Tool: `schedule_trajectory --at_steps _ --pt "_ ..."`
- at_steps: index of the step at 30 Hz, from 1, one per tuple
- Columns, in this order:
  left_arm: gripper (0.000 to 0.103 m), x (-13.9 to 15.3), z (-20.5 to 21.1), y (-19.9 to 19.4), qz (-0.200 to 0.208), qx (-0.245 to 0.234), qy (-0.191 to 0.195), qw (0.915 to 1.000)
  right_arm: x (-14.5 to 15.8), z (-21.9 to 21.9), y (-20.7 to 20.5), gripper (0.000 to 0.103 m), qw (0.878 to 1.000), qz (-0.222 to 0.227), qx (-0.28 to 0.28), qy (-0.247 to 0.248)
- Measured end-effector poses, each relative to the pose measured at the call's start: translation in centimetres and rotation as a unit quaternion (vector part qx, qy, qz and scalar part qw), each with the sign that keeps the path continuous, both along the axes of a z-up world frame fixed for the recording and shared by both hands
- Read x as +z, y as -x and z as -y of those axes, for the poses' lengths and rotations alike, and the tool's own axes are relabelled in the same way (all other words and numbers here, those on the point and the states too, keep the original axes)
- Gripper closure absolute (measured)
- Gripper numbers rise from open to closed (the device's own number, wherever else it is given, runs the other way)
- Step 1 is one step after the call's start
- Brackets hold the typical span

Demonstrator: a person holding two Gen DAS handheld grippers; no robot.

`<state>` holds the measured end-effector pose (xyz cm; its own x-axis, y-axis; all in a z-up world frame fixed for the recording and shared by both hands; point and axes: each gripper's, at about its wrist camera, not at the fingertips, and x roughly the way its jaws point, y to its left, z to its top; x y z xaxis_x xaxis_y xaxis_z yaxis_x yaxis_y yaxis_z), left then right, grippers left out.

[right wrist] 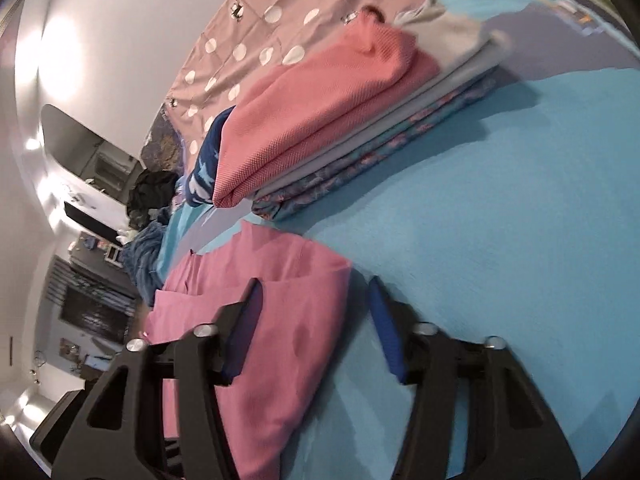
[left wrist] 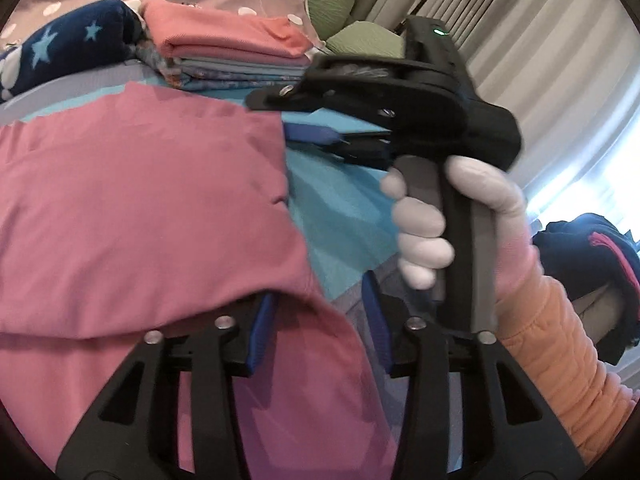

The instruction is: Fold small clothes

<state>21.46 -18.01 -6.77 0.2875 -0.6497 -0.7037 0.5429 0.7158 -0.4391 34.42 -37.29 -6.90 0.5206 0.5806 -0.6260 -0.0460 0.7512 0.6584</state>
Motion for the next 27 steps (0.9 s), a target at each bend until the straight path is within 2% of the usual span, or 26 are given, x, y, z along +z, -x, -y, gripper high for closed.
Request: schedule_trajectory --at_steps 1,3,5,7,8,10,12,14,15,17,19,22,24,26,27 --pt "0.078 -0.3 0.7 -0.3 -0.009 -0.007 0.006 0.9999 0.0 -0.1 -0.2 0.099 1.000 0.002 -0.007 0.013" --pt "0.078 -0.7 1.2 -0.1 -0.009 -0.019 0.008 0.9998 1.1 0.1 -0.5 0.100 0.999 0.031 -0.021 0.020" --pt "0.078 -0.9 1.2 0.0 -0.004 -0.024 0.008 0.9997 1.4 0.6 -1.2 0.100 0.999 0.039 -0.030 0.018" --pt "0.078 -1.2 0.9 -0.2 -0.013 -0.023 0.020 0.9994 0.4 0.9 -2.0 0.103 0.996 0.029 -0.053 0.062" --pt "0.078 -1.3 0.7 -0.2 -0.016 -0.023 0.025 0.9993 -0.9 1.4 -2.3 0.103 0.996 0.021 -0.061 0.062" --pt "0.077 -1.5 0.6 -0.2 -0.013 -0.022 0.024 0.9994 -1.2 3.0 -2.1 0.103 0.998 0.016 -0.068 0.003" --pt "0.074 -1.3 0.7 -0.1 -0.008 -0.020 0.023 0.9995 -1.4 4.3 -1.3 0.103 0.996 0.011 -0.084 -0.027" --pt "0.072 -0.9 0.4 0.6 -0.007 -0.017 0.021 0.9996 -1.0 5.1 -0.1 0.101 0.995 0.010 -0.095 -0.029" --pt "0.066 -0.6 0.5 1.0 -0.009 -0.020 0.022 0.9995 -0.4 5.1 0.8 0.100 0.995 0.015 -0.093 -0.023" --pt "0.057 0.0 -0.5 1.8 -0.006 -0.025 0.022 0.9994 1.0 4.4 3.3 0.100 0.997 0.034 -0.063 -0.019" --pt "0.052 1.1 -1.6 3.8 0.018 -0.027 0.017 0.9994 2.2 2.9 5.2 0.100 0.998 0.049 -0.022 -0.023" --pt "0.046 2.1 -4.9 5.3 0.041 0.017 0.003 0.9990 3.4 -0.6 8.3 0.098 0.997 0.061 0.046 0.003" --pt "0.046 2.3 -7.8 5.4 0.046 0.059 -0.004 0.9972 2.7 -3.1 10.0 0.095 0.995 0.050 0.085 0.027" --pt "0.043 2.1 -12.1 6.0 0.051 0.120 -0.017 0.9913 0.8 -5.1 10.8 0.096 0.990 0.025 0.088 0.110" --pt "0.041 1.9 -13.8 6.3 0.059 0.148 -0.038 0.9865 0.7 -5.5 10.9 0.103 0.988 0.041 0.082 0.123"
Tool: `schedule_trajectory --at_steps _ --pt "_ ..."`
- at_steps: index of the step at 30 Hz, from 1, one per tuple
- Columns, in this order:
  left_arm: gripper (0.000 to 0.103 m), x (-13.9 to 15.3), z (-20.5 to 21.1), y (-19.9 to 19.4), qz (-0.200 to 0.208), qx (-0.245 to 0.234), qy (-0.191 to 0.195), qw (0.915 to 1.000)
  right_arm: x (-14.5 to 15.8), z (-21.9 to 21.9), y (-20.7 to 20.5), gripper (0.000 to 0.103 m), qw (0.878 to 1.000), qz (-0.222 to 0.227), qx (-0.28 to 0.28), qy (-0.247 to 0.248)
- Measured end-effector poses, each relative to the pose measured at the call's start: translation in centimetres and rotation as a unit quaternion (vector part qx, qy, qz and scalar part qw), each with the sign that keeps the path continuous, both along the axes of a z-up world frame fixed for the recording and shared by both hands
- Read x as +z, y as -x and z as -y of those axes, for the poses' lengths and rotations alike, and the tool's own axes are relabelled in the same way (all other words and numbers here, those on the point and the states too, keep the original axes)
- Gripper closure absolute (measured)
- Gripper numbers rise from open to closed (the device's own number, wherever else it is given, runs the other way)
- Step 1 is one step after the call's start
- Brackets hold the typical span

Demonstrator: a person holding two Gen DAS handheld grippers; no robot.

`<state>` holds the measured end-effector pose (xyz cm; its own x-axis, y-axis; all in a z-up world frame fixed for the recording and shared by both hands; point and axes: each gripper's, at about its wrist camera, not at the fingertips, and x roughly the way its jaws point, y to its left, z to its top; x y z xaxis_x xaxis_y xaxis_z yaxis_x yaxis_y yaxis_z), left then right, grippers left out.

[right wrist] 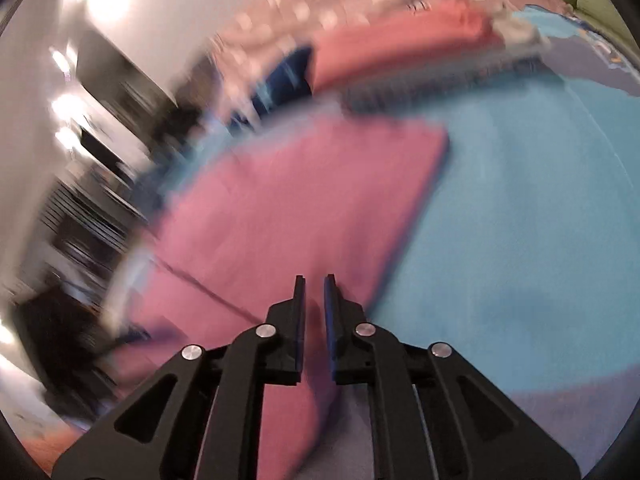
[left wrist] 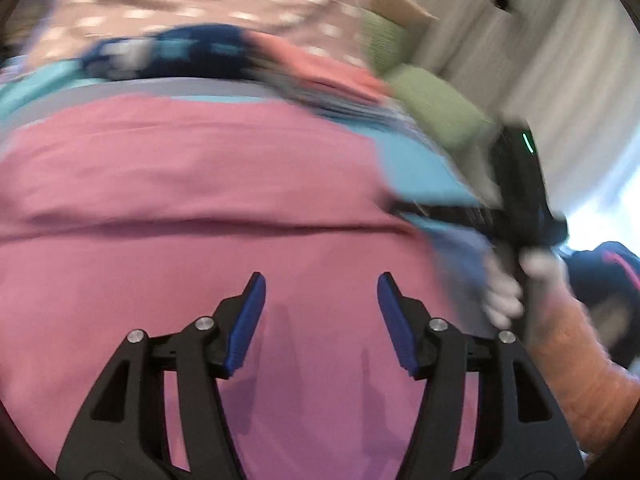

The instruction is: Fold small clothes

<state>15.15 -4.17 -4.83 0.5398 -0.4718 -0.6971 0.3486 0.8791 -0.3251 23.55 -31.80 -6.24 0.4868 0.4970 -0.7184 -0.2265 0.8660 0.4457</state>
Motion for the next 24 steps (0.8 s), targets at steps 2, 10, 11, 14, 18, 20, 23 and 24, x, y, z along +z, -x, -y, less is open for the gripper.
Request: schedule_trajectory --at_steps 2,10,11,14,18,20,23,24 --pt "0.040 -1.1 -4.1 0.6 0.003 0.072 -0.073 0.9948 0.3 0.2 0.3 0.103 1.000 0.001 -0.022 0.009" --pt "0.039 1.1 -17.3 6.7 0.024 0.203 -0.009 0.9788 3.1 -1.7 7.0 0.090 0.994 0.045 -0.052 0.084" --pt "0.040 1.0 -18.7 7.3 0.021 0.214 0.002 0.9767 3.2 -2.2 7.9 0.088 0.994 0.049 -0.050 0.088" --pt "0.040 0.6 -21.7 8.8 0.014 0.234 0.022 0.9720 3.0 -1.7 10.8 0.085 0.995 0.048 -0.047 0.071" --pt "0.040 0.0 -22.8 11.0 0.002 0.205 0.060 0.9769 3.3 -1.2 13.9 0.083 0.997 0.037 -0.044 0.052" --pt "0.040 -0.7 -22.5 11.8 -0.005 0.184 0.063 0.9809 3.2 -1.3 15.0 0.082 0.998 0.024 -0.048 0.041" --pt "0.040 -1.7 -22.7 13.2 -0.011 0.162 0.053 0.9854 3.2 -1.2 16.0 0.082 0.998 0.011 -0.054 0.023" --pt "0.040 -1.9 -22.7 13.4 -0.013 0.154 0.051 0.9866 3.2 -1.3 16.6 0.082 0.998 0.007 -0.056 0.019"
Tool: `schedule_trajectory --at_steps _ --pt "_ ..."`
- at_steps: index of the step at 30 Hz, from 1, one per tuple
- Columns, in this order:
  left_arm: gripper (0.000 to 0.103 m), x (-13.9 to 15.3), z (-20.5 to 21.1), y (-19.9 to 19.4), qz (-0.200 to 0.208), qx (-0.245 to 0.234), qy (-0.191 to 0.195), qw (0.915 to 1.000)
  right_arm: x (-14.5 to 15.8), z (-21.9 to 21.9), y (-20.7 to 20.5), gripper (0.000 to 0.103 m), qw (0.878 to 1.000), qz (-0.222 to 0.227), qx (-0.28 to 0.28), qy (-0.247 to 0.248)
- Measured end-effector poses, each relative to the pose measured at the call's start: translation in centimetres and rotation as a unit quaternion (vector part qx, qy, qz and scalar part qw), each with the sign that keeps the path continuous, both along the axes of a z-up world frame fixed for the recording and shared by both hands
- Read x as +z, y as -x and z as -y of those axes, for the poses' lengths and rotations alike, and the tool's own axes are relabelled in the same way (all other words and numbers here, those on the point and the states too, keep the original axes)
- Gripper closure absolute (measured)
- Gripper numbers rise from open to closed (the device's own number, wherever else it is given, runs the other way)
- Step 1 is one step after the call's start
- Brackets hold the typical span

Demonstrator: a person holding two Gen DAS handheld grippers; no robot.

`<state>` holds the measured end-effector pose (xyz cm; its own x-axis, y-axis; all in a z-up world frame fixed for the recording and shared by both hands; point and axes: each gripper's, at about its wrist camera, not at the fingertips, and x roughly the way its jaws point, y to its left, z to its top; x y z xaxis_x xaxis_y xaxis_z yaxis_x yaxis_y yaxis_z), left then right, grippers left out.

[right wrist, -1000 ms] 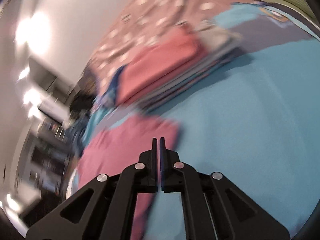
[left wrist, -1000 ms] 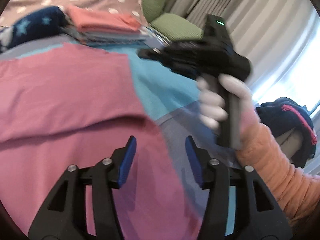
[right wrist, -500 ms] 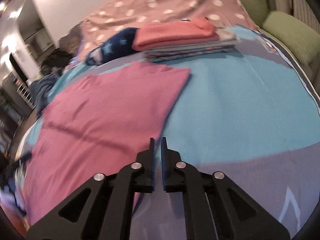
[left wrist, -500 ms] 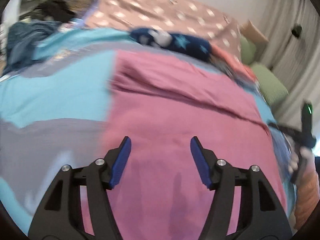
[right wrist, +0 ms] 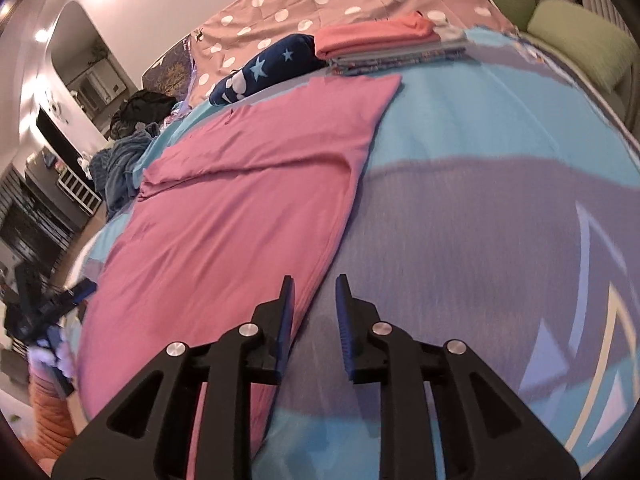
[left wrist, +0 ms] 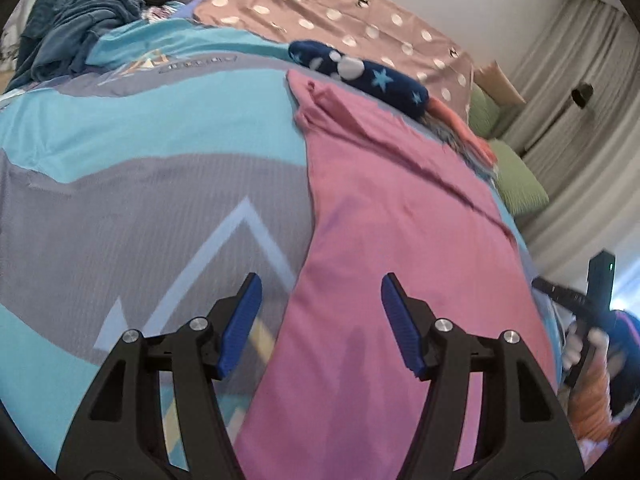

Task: Fold small clothes
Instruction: 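Grasp the shirt hem with both grippers and lift it toward the collar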

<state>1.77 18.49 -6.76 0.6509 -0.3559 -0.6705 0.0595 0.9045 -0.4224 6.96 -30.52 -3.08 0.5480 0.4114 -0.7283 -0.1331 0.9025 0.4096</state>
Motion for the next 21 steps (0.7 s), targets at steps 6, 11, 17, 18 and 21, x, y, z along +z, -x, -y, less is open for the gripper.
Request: schedule_trajectory --at_steps 6,11,17,18,21 --pt "0.040 -0.5 -0.7 1.7 0.005 -0.061 -0.003 0.9981 -0.6 -0.8 3.5 0.076 0.999 -0.036 0.013 -0.037" --pt "0.041 -1.1 -2.1 3.2 0.010 -0.104 0.031 0.9941 -1.2 -1.5 7.2 0.076 0.995 -0.062 0.032 -0.075" --pt "0.040 -1.5 -2.9 5.8 0.023 -0.162 0.046 0.9855 -1.6 -2.1 11.7 0.073 0.987 -0.091 0.065 -0.115" --pt "0.040 -1.5 -2.8 6.3 0.022 -0.171 0.046 0.9840 -1.8 -2.2 12.5 0.073 0.985 -0.101 0.071 -0.124" --pt "0.040 -1.4 -2.5 8.2 0.019 -0.205 0.032 0.9781 -2.4 -2.6 14.6 0.073 0.981 -0.115 0.087 -0.130"
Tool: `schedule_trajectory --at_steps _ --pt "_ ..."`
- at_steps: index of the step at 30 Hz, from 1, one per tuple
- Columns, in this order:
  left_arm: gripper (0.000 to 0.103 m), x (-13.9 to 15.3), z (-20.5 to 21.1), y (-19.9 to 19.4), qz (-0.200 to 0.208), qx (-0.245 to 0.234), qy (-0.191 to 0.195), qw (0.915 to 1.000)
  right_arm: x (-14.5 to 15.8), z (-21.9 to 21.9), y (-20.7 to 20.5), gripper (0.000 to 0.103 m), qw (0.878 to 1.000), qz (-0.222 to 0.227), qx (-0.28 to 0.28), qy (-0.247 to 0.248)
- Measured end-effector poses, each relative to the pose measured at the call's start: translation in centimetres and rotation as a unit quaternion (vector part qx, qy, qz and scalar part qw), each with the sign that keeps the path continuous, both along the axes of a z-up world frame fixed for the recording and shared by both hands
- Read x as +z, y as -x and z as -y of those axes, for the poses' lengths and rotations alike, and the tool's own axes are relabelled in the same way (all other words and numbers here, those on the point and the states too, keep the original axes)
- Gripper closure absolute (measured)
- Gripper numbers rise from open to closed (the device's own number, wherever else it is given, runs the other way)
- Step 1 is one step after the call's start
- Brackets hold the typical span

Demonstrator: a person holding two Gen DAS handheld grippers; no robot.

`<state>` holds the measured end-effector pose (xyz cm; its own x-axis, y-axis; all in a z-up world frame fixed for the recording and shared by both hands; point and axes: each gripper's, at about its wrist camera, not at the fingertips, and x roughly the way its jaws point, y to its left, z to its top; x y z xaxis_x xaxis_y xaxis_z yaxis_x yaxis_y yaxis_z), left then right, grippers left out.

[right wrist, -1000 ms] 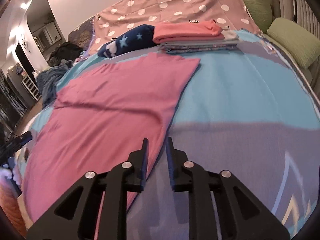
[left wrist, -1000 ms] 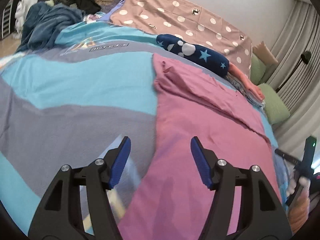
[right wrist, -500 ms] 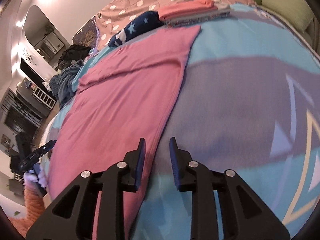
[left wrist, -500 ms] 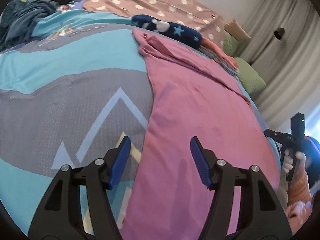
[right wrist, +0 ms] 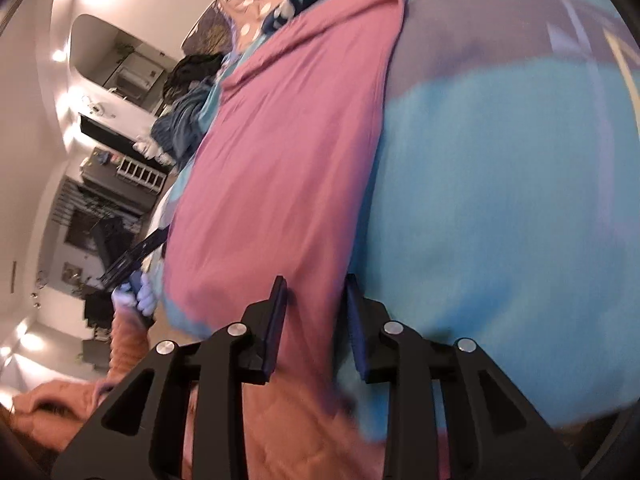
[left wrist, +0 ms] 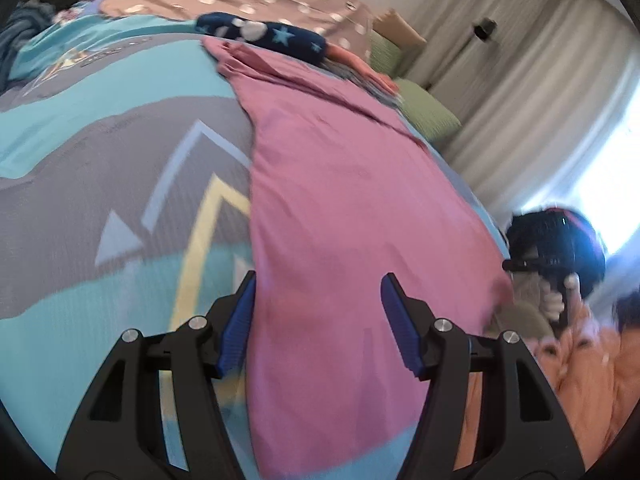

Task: Fold small clothes
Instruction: 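Grasp the shirt hem with both grippers and lift it toward the collar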

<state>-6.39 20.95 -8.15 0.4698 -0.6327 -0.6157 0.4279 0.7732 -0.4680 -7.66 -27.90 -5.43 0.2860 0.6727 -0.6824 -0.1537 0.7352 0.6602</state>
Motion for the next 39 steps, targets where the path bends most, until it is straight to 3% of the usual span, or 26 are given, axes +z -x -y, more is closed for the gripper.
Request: schedule_trajectory --at_steps 5,6,7,8,9,11,13,16,25,28,32,35,37,39 --pt "0.041 0.0 0.0 2.5 0.001 -0.033 -0.005 0.9994 -0.5 -0.3 0.7 0.065 1.000 0.001 -0.002 -0.027" --pt "0.042 -0.1 0.0 2.5 -0.001 -0.026 0.001 0.9997 -0.5 -0.5 0.3 0.068 0.999 0.003 -0.007 -0.036" --pt "0.053 -0.1 0.1 2.4 -0.006 -0.018 0.013 0.9997 -0.1 -0.6 -0.1 0.079 0.998 0.010 -0.014 -0.053" --pt "0.069 0.1 0.2 2.2 -0.010 -0.011 0.028 0.9995 0.3 -0.5 -0.2 0.098 0.997 0.020 -0.021 -0.070" --pt "0.101 0.2 0.3 1.9 -0.012 -0.003 0.036 0.9993 0.9 -0.3 -0.4 0.099 0.995 0.032 -0.029 -0.086" --pt "0.100 1.6 0.3 2.0 0.011 0.031 0.064 0.9974 2.9 0.4 -0.8 0.099 0.988 0.071 -0.042 -0.128" --pt "0.100 3.8 -0.1 2.3 0.060 0.050 0.135 0.9878 5.1 0.9 -1.2 0.099 0.981 0.105 -0.045 -0.154" --pt "0.100 6.4 -0.6 2.4 0.107 0.065 0.208 0.9700 7.3 1.1 -1.9 0.099 0.977 0.144 -0.046 -0.152" --pt "0.101 10.0 -0.7 0.7 0.142 0.091 0.303 0.9381 11.6 3.6 -4.4 0.099 0.949 0.225 -0.080 -0.209" --pt "0.101 12.1 0.4 0.7 0.158 0.065 0.315 0.9337 14.3 5.0 -4.2 0.099 0.934 0.266 -0.090 -0.223" --pt "0.101 15.6 3.6 2.5 0.197 0.027 0.283 0.9381 17.3 6.5 -2.9 0.099 0.912 0.320 -0.085 -0.243" --pt "0.101 18.2 5.1 5.0 0.237 0.005 0.265 0.9347 18.9 8.2 -0.4 0.099 0.892 0.367 -0.079 -0.249" --pt "0.101 19.3 5.6 6.5 0.262 0.006 0.246 0.9333 19.5 9.1 0.9 0.099 0.888 0.388 -0.084 -0.233" --pt "0.101 19.5 5.9 7.3 0.267 0.011 0.238 0.9339 19.4 9.9 1.7 0.099 0.891 0.389 -0.091 -0.214"
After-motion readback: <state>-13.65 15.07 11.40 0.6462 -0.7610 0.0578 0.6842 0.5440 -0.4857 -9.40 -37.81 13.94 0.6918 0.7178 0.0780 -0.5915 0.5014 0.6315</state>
